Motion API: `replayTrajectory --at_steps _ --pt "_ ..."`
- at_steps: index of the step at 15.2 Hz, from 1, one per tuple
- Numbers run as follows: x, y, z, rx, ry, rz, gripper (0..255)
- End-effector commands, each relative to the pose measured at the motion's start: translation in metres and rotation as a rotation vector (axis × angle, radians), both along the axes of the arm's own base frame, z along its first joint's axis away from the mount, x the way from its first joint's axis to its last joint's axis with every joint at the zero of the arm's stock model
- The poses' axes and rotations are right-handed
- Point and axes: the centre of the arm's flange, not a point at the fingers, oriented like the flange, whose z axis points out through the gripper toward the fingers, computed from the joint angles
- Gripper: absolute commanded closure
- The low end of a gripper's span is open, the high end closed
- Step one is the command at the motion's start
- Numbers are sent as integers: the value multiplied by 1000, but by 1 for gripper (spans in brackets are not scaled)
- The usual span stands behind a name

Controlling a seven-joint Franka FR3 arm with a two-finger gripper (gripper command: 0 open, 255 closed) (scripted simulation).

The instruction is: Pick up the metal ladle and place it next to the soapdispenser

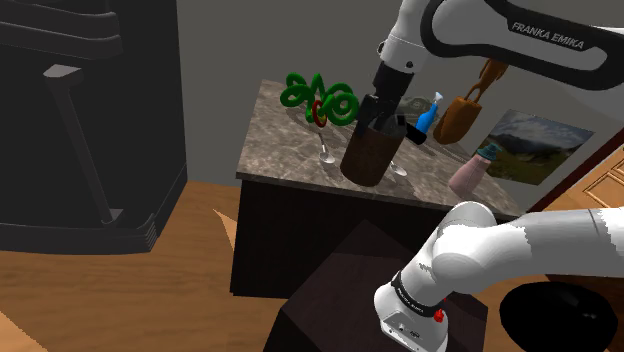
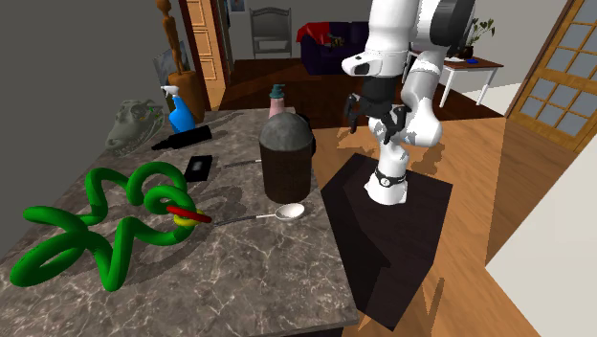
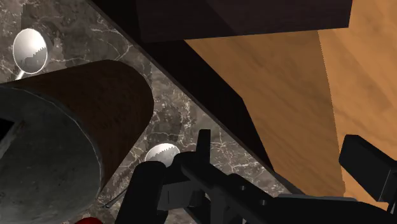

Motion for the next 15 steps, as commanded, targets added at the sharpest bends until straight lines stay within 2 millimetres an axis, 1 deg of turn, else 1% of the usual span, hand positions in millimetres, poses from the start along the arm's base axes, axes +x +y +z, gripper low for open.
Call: replayTrajectory --at_steps 1,8,15 --pt "0 0 0 0 0 0 0" --pt "66 -44 -49 26 -4 -184 0" --pt "122 -99 -99 52 -8 -369 0"
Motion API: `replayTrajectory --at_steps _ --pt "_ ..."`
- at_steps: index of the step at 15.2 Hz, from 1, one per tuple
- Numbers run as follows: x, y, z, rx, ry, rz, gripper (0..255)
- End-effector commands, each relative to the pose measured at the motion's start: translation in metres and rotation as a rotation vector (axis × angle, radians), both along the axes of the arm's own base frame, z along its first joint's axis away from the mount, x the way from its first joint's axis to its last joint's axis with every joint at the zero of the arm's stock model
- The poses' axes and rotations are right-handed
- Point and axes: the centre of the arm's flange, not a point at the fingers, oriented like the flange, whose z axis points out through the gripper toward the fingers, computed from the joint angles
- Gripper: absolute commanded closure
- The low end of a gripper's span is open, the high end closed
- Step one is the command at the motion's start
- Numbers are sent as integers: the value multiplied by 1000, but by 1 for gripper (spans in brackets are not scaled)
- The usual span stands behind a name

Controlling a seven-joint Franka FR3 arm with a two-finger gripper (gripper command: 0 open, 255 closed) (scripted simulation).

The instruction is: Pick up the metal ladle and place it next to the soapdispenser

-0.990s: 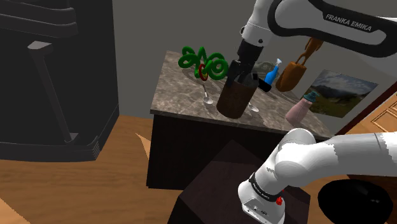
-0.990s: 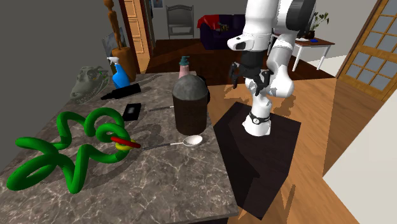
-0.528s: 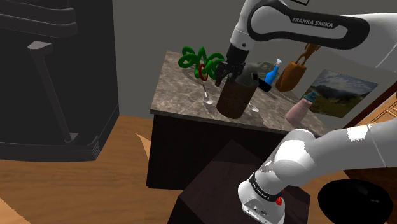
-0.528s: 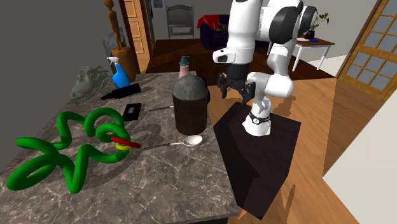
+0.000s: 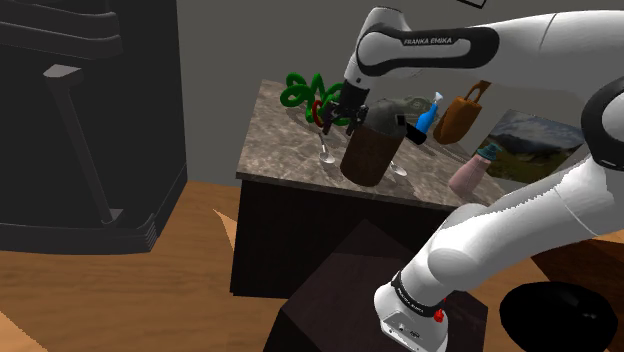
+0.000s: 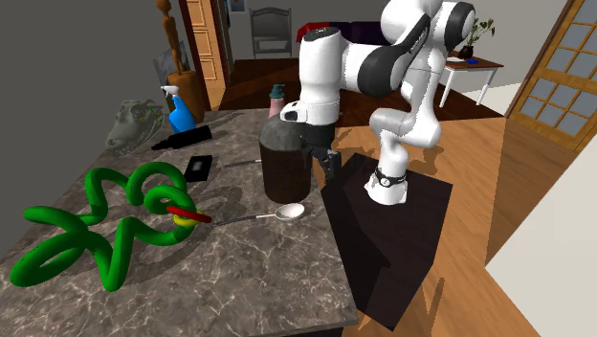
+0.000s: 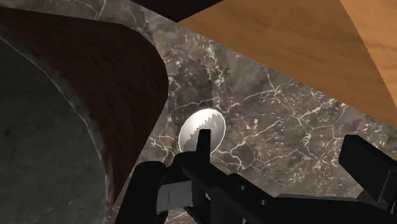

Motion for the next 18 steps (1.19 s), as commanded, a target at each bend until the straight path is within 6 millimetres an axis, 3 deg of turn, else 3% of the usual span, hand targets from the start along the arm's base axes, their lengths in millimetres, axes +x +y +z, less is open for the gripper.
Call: replayTrajectory --at_steps 1,8,15,18 --pt "15 -18 -15 7 -2 -54 0" --pt "59 -82 -66 32 -6 -239 0" --pt "91 -149 -118 57 -10 -417 0" --pt "92 -147 -133 57 -10 -417 0"
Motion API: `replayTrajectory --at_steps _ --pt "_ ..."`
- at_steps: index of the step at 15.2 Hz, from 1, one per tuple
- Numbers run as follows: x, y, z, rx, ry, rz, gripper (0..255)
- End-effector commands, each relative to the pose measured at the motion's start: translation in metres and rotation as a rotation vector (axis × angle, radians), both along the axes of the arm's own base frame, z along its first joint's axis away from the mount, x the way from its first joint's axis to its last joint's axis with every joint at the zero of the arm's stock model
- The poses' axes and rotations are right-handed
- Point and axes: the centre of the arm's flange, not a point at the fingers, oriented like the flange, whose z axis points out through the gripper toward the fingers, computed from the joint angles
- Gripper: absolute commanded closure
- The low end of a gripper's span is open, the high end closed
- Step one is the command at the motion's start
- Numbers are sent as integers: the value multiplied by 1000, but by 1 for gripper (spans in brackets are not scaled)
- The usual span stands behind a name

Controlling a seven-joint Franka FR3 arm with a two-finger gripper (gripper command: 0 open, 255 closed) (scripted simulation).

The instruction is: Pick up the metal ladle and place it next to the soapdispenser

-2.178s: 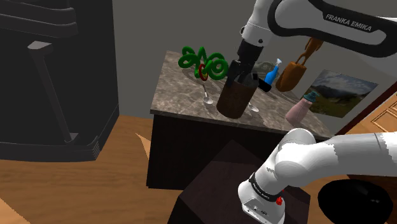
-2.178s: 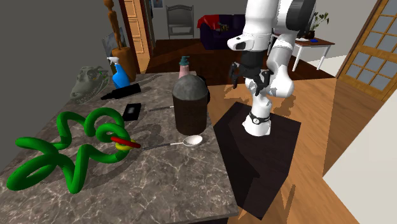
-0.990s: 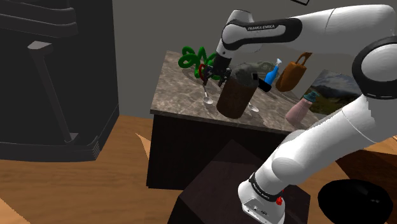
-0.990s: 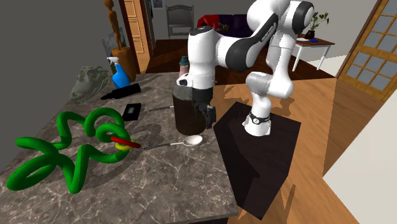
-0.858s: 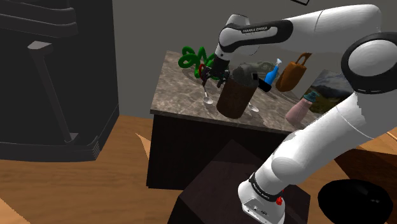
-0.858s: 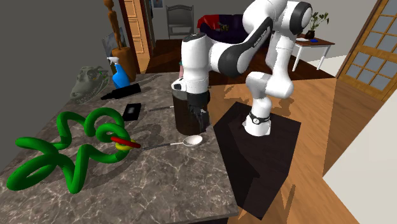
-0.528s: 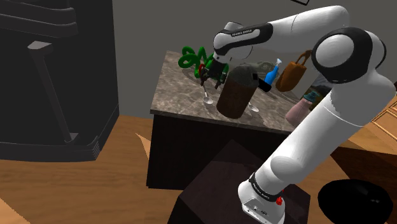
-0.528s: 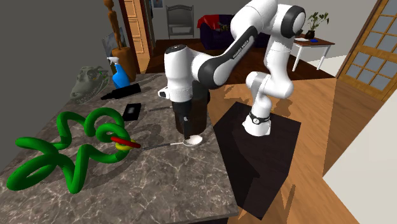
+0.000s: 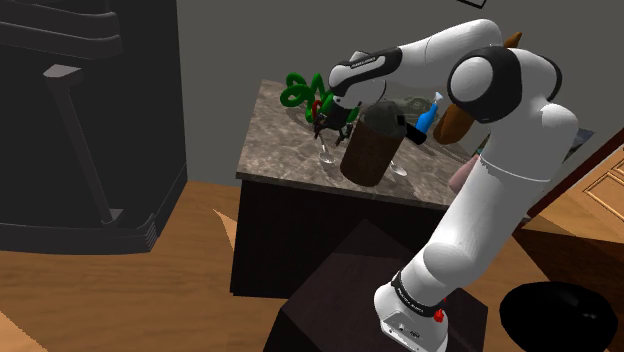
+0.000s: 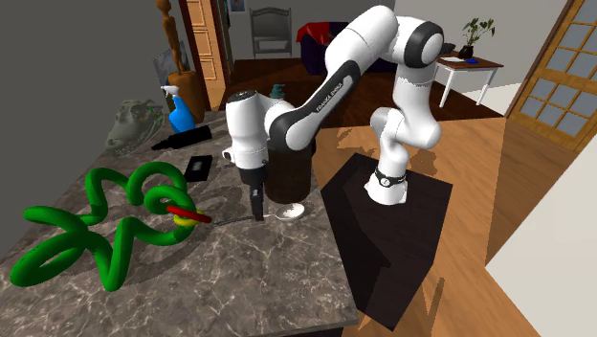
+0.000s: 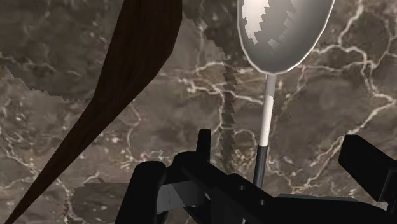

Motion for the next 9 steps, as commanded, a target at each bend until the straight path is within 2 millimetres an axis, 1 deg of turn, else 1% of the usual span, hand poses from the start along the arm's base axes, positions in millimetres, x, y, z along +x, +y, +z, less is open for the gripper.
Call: replayTrajectory --at_steps 1,5,9 --pt "2 -1 -11 0 -1 -3 0" --pt "3 1 -30 0 -1 -3 0" --pt "3 1 -30 0 -1 -3 0"
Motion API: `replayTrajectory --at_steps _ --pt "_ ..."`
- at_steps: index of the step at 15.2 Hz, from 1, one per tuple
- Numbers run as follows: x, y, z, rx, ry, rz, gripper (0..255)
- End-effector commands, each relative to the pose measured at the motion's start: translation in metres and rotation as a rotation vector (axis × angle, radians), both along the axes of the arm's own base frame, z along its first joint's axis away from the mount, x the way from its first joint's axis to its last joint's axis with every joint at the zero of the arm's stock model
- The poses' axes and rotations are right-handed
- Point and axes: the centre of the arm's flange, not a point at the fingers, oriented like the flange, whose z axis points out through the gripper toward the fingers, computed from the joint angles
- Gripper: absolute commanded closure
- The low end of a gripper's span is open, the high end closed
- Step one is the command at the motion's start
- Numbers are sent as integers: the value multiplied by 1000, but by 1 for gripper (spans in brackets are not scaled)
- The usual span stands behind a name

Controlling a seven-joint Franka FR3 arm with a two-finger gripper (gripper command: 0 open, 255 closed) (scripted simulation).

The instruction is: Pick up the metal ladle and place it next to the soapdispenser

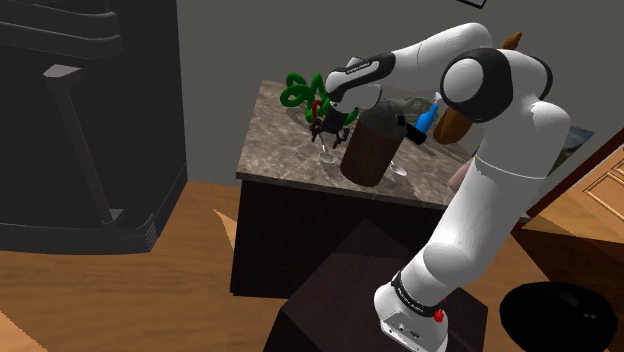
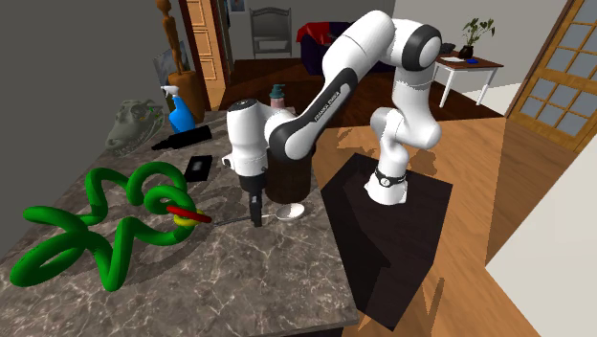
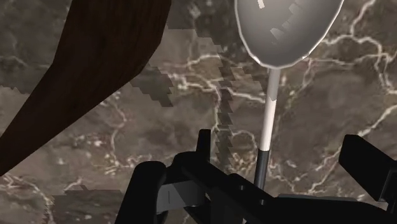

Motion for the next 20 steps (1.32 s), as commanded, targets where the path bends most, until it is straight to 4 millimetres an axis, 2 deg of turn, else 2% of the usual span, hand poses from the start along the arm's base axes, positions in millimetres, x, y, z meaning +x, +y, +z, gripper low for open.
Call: replayTrajectory --at_steps 1,3,4,13,20 --pt "-3 0 -10 8 18 -2 0" --pt "-3 0 -10 8 18 -2 0" --pt "-3 1 -8 8 18 -2 255" --pt "-3 0 -10 8 18 -2 255" --pt "-3 0 27 8 18 -2 255"
